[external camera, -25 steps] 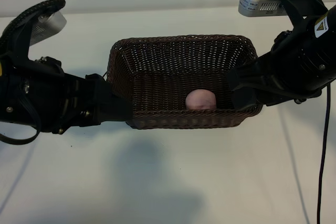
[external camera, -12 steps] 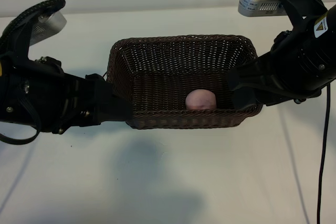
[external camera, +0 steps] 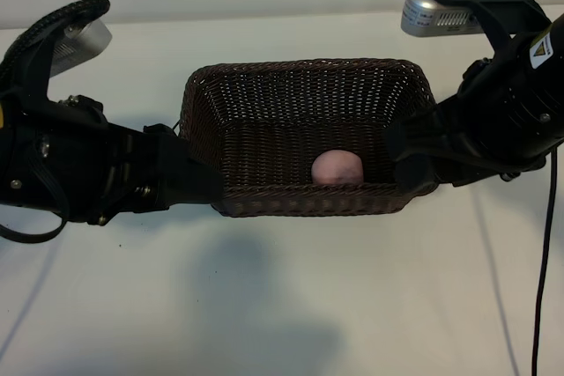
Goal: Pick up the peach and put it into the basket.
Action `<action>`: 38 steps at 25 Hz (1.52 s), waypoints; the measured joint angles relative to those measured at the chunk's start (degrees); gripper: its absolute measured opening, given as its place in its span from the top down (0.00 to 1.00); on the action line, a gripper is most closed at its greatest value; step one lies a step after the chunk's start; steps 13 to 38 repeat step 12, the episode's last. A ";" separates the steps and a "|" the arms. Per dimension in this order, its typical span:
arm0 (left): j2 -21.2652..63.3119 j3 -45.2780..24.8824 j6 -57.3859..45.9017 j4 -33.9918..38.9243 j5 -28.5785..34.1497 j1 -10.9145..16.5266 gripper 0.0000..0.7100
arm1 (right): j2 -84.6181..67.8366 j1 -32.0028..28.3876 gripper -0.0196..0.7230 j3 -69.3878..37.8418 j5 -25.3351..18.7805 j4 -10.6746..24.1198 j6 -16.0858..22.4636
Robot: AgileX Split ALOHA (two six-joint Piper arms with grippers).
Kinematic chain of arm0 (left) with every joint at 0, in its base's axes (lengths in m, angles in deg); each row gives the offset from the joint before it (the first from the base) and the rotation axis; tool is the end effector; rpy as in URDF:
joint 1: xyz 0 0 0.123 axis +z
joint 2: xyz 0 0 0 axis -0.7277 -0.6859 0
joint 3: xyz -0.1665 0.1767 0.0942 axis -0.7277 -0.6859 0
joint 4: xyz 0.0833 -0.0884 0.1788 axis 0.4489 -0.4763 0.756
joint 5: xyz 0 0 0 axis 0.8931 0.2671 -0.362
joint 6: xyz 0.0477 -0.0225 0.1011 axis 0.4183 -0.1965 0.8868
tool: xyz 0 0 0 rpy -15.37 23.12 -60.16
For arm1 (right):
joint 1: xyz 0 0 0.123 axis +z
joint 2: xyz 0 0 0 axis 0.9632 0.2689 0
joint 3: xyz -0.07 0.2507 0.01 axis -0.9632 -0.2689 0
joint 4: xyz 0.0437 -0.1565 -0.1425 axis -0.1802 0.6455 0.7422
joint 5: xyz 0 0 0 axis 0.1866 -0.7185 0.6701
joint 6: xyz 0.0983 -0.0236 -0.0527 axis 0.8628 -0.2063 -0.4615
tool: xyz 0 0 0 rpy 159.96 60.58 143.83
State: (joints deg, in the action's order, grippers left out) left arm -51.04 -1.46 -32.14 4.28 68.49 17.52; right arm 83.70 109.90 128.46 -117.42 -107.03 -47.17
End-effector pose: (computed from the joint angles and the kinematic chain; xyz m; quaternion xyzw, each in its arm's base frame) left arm 0.1571 -0.1371 0.3024 0.0430 0.9238 -0.3262 0.1958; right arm 0.1742 0.1635 0.2941 -0.1563 0.9605 0.2086 0.0971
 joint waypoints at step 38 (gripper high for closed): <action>0.00 0.00 0.00 0.00 0.00 0.00 0.22 | 0.00 0.00 0.29 0.00 2.90 0.00 0.00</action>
